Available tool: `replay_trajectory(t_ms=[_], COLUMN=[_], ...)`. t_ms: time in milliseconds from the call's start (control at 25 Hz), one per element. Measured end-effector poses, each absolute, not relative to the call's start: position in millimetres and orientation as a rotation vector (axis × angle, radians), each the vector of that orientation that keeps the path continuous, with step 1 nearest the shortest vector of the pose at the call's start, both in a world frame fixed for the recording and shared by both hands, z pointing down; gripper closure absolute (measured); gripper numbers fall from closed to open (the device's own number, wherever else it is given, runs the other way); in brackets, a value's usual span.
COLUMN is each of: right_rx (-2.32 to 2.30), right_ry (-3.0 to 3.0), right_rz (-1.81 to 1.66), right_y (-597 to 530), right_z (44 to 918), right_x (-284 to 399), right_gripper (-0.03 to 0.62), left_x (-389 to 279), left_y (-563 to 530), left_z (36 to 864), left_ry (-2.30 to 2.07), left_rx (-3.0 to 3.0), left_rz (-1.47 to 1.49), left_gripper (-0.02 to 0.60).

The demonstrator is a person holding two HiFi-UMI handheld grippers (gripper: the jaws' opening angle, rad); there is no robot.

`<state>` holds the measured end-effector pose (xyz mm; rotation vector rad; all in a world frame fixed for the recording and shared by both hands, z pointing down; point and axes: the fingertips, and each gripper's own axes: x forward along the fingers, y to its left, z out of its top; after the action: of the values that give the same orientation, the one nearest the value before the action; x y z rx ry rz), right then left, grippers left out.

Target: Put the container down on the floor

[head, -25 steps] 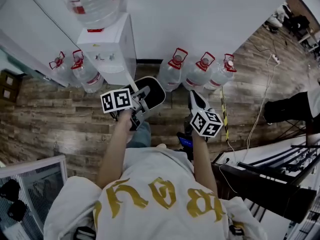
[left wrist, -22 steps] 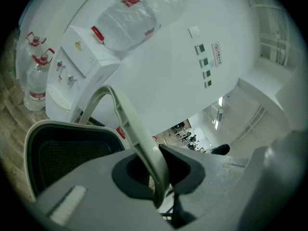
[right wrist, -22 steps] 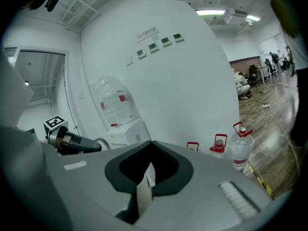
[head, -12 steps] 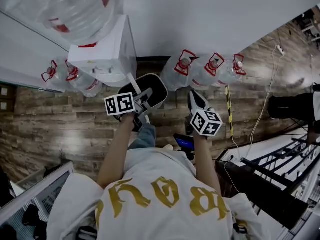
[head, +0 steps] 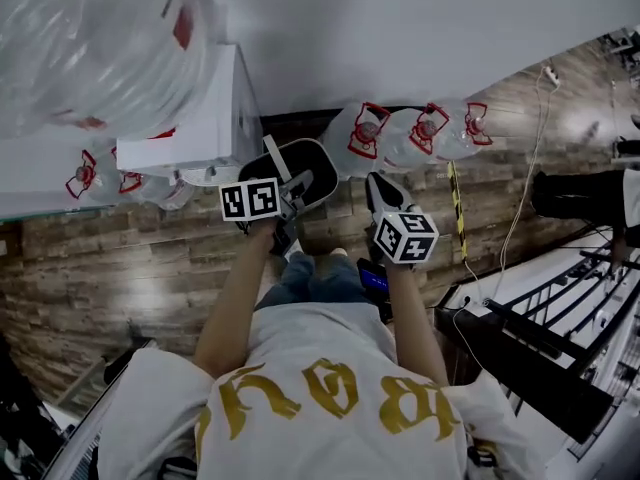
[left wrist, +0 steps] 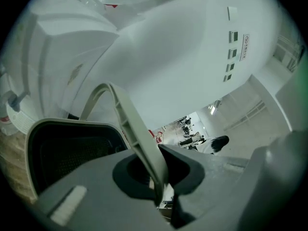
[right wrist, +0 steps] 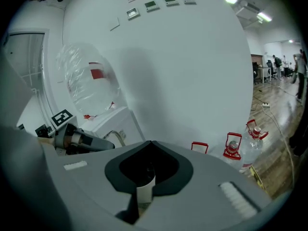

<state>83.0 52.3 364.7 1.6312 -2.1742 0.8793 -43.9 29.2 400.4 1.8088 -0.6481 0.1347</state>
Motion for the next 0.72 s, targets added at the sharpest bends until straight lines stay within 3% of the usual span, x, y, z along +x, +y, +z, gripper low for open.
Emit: replay_trajectory(t_ms=[720], right_rx=[1.490], right_ry=[-2.124], right_rz=[0.955], right_y=[-24.1], right_z=[444.0], right_x=[109.2], right_gripper=[0.568], left_x=[-8.1], left_y=[-43.9], left_z=[457.1], left_ry=[-0.682], left_rx=[1.789], left_rz=[0.182], left_gripper=[0.555])
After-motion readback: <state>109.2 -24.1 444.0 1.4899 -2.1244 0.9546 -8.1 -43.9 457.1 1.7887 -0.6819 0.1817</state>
